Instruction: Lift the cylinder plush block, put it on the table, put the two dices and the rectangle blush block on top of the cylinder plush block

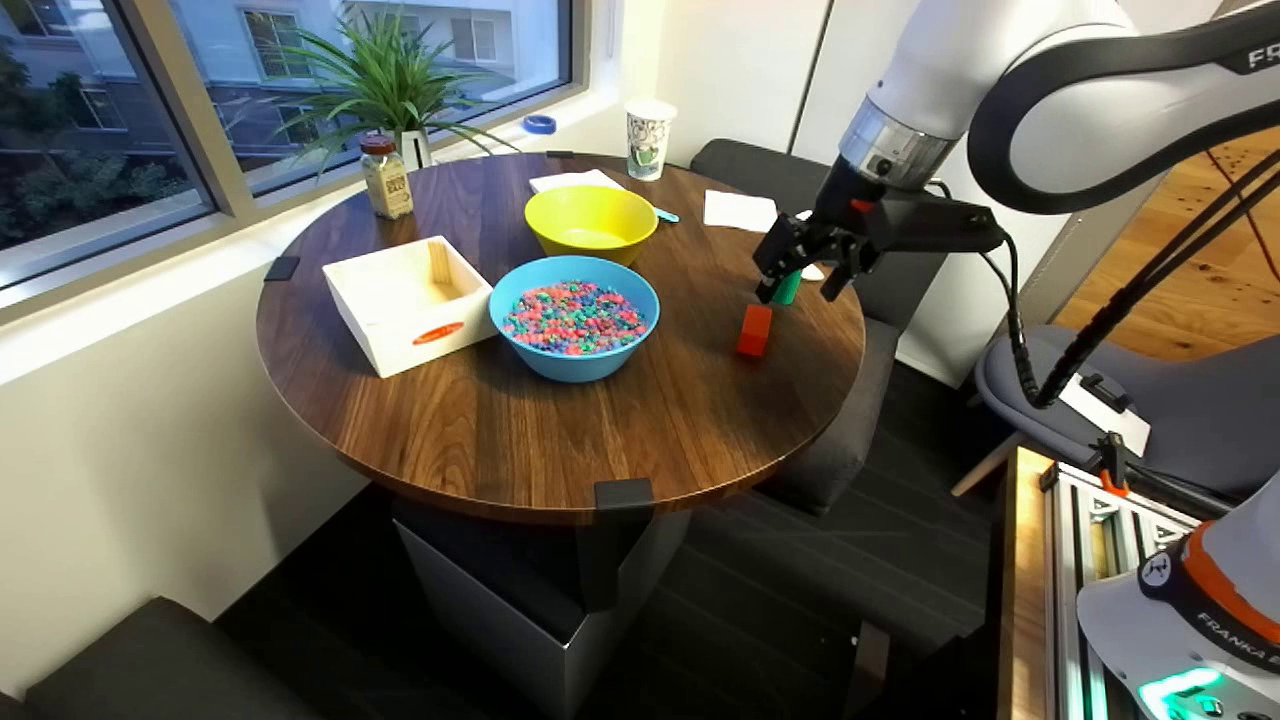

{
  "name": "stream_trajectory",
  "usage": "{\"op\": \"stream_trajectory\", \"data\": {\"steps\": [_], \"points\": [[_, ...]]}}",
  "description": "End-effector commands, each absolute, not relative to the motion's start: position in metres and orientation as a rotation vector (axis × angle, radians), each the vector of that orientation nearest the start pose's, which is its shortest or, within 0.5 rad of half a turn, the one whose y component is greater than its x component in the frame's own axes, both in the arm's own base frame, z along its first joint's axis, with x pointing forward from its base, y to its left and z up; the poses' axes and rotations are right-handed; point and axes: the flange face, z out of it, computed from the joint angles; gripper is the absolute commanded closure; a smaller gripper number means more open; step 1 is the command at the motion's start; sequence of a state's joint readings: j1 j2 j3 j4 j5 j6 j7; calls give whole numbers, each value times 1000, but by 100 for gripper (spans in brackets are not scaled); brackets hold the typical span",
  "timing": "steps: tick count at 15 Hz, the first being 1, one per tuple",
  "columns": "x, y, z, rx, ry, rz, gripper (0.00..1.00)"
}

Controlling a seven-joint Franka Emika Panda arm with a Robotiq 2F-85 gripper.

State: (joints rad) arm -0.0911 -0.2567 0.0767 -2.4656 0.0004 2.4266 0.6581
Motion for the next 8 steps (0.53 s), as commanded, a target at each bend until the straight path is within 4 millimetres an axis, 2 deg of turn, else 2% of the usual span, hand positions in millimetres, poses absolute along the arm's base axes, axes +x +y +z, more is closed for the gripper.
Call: {"op": "stream_trajectory", "data": {"steps": [1,2,4,8], "points": [[473,0,394,-2870,1057,-308,4],[474,1,390,-2872,1060,-301,6],[476,1,383,-2872,1069,-284,2],[483,1,375,-2850,1087,-310,0]]}}
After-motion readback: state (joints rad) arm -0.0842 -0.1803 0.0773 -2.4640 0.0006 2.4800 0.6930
